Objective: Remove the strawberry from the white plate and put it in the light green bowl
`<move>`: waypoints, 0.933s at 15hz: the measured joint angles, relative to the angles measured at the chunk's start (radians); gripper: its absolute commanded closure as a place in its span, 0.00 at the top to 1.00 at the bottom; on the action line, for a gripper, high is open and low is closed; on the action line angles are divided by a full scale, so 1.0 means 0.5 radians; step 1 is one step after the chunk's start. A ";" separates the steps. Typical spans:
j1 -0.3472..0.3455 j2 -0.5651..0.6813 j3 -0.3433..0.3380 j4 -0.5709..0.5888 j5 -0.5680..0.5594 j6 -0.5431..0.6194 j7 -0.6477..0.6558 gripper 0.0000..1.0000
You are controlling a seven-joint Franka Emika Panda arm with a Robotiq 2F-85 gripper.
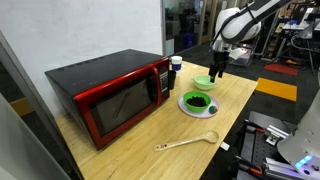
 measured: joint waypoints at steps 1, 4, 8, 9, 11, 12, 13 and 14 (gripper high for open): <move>0.000 -0.004 0.001 0.000 0.000 0.000 0.000 1.00; 0.000 -0.007 0.001 0.000 0.000 0.000 0.000 1.00; 0.000 -0.007 0.001 0.000 0.000 0.000 0.000 1.00; 0.000 -0.007 0.001 0.000 0.000 0.000 0.000 1.00; 0.000 -0.007 0.001 0.000 0.000 0.000 0.000 1.00; 0.000 -0.007 0.001 0.000 0.000 0.000 0.000 1.00; 0.001 -0.007 0.001 -0.001 0.009 0.000 -0.013 1.00; 0.005 -0.007 0.001 -0.004 0.032 0.000 -0.050 1.00</move>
